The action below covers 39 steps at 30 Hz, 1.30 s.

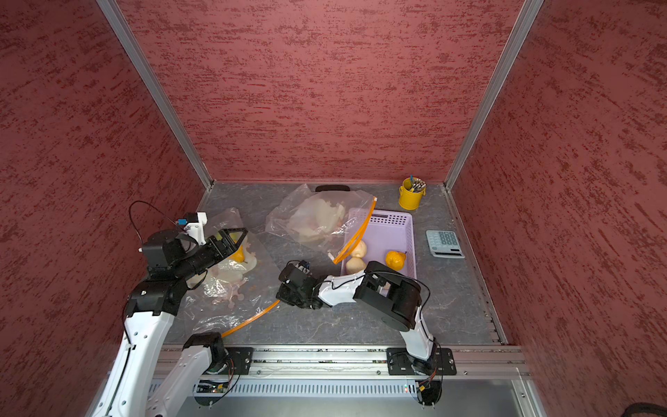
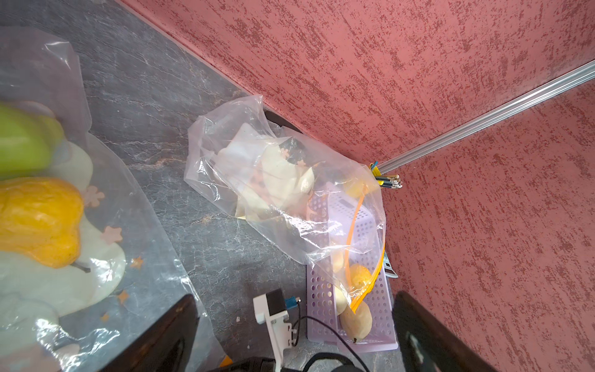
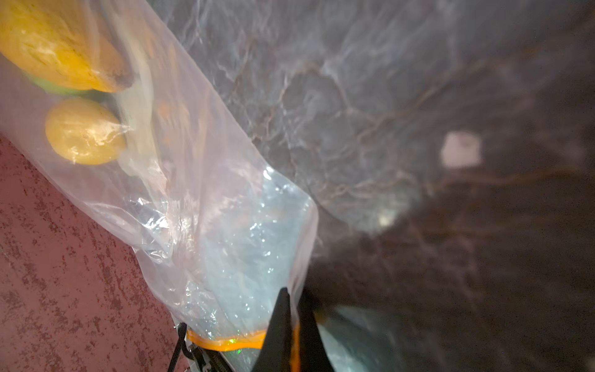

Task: Open the zip-top bag and take out the pear
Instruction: Pick up the zipper food storage bag at the center of the board.

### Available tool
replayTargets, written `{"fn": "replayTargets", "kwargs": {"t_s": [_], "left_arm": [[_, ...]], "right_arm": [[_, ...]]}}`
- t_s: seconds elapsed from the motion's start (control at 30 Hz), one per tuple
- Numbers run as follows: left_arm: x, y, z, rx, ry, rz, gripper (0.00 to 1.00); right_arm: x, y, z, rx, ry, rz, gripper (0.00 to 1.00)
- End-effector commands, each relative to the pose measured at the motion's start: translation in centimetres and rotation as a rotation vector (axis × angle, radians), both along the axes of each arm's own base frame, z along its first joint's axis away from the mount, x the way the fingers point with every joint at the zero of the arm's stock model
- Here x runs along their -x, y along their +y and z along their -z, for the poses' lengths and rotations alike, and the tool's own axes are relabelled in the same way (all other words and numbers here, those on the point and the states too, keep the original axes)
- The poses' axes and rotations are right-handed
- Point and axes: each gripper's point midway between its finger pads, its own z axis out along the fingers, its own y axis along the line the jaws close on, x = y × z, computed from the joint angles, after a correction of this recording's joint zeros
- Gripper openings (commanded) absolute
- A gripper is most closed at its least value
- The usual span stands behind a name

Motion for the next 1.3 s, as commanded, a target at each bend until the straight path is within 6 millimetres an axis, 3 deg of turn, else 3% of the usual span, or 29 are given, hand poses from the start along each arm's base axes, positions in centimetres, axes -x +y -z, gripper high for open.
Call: {"fn": "replayTargets", "kwargs": {"t_s": [0.0, 0.13, 0.23, 0.3, 0.4, 0.63, 0.87, 0.97, 1.07, 1.17, 1.27], "left_arm": [[0.4, -0.2, -2.9, -0.018, -0.077, 0.015, 0.95], [1.1, -0.7, -7.0, -0.005, -0.152, 0.037, 0.95], [2.3, -1.6, -10.5, 0.021, -0.222, 0.091, 0.96], [3.0, -1.9, -11.5, 0.043, -0.231, 0.107, 0.96], [4.2, -2.5, -11.0, 0.088, -0.205, 0.133, 0.96], [8.1, -3.5, -6.1, 0.189, -0.032, 0.148, 0.96], [10.9, -5.9, 4.6, 0.304, 0.256, 0.177, 0.95], [13.1, -6.0, 8.4, 0.251, 0.39, 0.174, 0.95], [15.1, -4.7, 12.4, 0.124, 0.525, 0.118, 0.94], [15.5, -4.6, 15.3, 0.061, 0.593, 0.096, 0.93], [14.7, -5.7, 17.2, 0.028, 0.607, 0.086, 0.92]], "right_arm": [[-2.6, 0.1, -3.6, 0.001, -0.124, -0.014, 0.0], [-4.2, 0.3, -10.2, -0.056, -0.223, -0.051, 0.0], [-5.8, -1.2, -14.6, -0.056, -0.302, -0.031, 0.0], [-7.0, -3.1, -16.1, -0.024, -0.334, -0.002, 0.0], [-8.8, -5.9, -17.2, -0.031, -0.346, 0.051, 0.0], [-12.3, -10.6, -17.7, 0.002, -0.371, 0.14, 0.0], [-13.3, -12.7, -15.2, 0.057, -0.329, 0.15, 0.0], [-13.2, -13.5, -14.3, 0.082, -0.311, 0.14, 0.0], [-13.1, -13.8, -13.8, 0.09, -0.3, 0.123, 0.0], [-13.0, -13.9, -14.0, 0.1, -0.308, 0.107, 0.0], [-12.9, -14.2, -14.3, 0.103, -0.32, 0.104, 0.0]]}}
